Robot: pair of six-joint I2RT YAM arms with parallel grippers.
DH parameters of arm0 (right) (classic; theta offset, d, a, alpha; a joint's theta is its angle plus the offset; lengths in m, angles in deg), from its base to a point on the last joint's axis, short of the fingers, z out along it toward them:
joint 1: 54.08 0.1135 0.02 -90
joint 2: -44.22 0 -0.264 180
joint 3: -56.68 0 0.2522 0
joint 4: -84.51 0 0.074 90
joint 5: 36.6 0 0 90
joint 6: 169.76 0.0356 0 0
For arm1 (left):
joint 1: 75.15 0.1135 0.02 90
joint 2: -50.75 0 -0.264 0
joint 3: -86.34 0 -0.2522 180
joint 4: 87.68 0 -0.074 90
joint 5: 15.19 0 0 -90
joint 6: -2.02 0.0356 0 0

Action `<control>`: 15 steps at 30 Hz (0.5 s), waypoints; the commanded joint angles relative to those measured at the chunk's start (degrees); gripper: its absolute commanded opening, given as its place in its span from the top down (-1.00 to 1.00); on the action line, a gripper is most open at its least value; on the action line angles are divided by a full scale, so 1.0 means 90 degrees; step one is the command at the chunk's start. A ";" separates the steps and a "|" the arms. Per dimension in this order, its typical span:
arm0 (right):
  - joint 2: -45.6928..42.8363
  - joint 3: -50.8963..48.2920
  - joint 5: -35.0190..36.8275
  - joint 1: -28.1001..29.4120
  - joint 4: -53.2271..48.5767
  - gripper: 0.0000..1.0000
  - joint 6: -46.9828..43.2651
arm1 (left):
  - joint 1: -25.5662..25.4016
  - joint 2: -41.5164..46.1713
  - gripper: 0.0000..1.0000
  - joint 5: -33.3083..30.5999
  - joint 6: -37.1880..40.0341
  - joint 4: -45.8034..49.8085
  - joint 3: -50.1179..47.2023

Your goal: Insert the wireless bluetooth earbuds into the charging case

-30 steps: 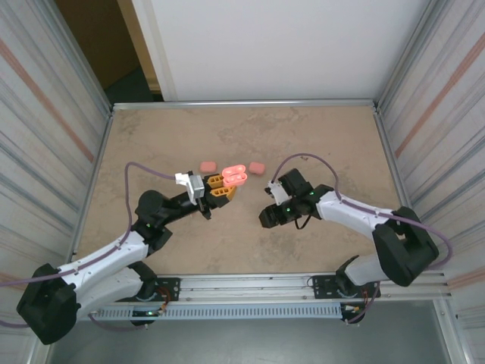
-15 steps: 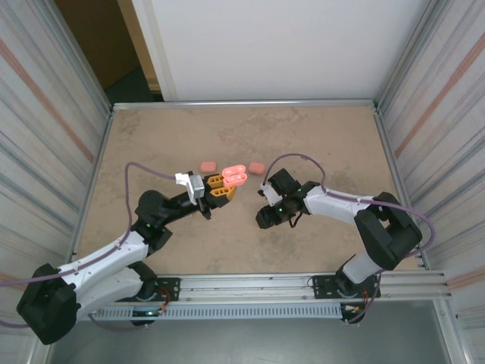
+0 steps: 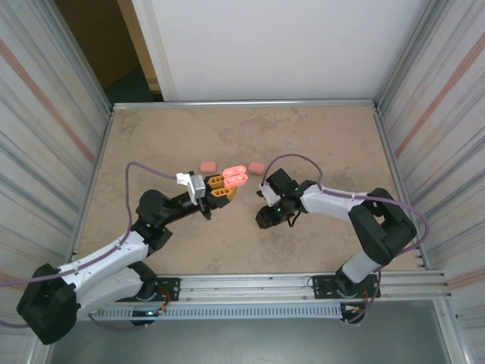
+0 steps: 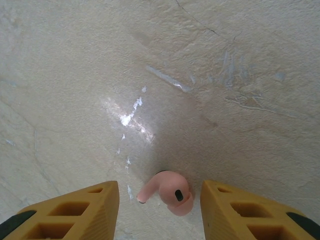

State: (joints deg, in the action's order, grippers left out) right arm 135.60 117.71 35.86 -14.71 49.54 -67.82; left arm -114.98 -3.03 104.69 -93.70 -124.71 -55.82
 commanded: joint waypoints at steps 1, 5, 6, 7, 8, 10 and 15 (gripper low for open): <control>0.0128 0.0151 0.0074 0.0036 -0.0075 0.10 -0.0126 | -0.0017 0.0040 1.00 -0.0033 0.0124 -0.0084 0.0059; 0.0224 0.0150 0.0064 0.0054 -0.0071 0.12 -0.0116 | -0.0020 0.0040 1.00 -0.0020 0.0117 -0.0088 0.0060; 0.0252 0.0154 0.0080 0.0059 -0.0065 0.13 -0.0116 | -0.0017 0.0038 1.00 -0.0024 0.0116 -0.0088 0.0061; 0.0267 0.0151 0.0083 0.0056 -0.0065 0.14 -0.0113 | -0.0017 0.0046 1.00 -0.0024 0.0112 -0.0089 0.0055; 0.0287 0.0154 0.0095 0.0062 -0.0065 0.14 -0.0111 | -0.0017 0.0038 1.00 -0.0026 0.0112 -0.0088 0.0050; 0.0307 0.0152 0.0112 0.0068 -0.0047 0.16 -0.0102 | -0.0017 0.0039 1.00 -0.0029 0.0109 -0.0091 0.0040; 0.0375 0.0154 0.0129 0.0085 -0.0010 0.23 -0.0087 | -0.0012 0.0030 1.00 -0.0025 0.0093 -0.0109 0.0034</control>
State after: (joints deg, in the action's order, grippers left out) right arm 137.08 118.25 36.60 -14.71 49.19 -68.08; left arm -114.98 -3.03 104.69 -93.72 -124.71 -55.82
